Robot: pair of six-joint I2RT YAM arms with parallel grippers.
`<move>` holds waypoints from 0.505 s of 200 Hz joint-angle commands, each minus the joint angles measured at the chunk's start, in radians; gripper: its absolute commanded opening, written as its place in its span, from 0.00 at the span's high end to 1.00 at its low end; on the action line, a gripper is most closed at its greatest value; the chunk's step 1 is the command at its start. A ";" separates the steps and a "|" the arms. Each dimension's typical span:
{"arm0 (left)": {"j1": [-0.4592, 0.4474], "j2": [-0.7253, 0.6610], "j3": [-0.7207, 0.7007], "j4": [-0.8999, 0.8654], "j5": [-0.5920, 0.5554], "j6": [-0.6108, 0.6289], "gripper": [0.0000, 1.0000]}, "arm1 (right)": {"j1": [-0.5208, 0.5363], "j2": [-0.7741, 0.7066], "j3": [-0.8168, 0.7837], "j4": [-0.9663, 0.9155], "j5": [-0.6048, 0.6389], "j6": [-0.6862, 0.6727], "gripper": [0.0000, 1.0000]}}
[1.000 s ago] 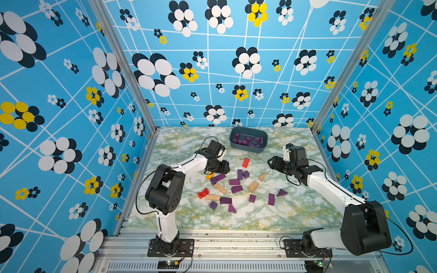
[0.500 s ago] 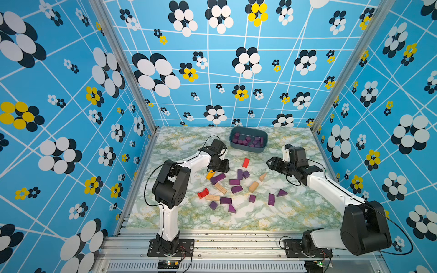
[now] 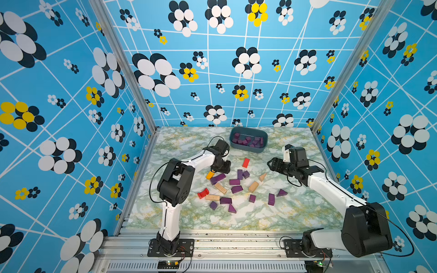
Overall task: Pick purple bricks into the storage bin
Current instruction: Pick up the building block from the center of the board.
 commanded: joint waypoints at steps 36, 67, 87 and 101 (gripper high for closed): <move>-0.021 0.029 0.029 -0.038 -0.074 0.029 0.56 | -0.005 -0.005 0.002 -0.023 0.026 -0.021 0.25; -0.026 0.020 0.030 -0.035 -0.085 0.033 0.61 | -0.004 -0.010 -0.001 -0.028 0.036 -0.024 0.24; -0.026 0.006 0.026 -0.023 -0.086 0.034 0.63 | -0.006 -0.013 -0.003 -0.030 0.038 -0.023 0.24; -0.027 -0.008 0.026 -0.014 -0.075 0.034 0.62 | -0.005 -0.015 -0.003 -0.030 0.041 -0.023 0.24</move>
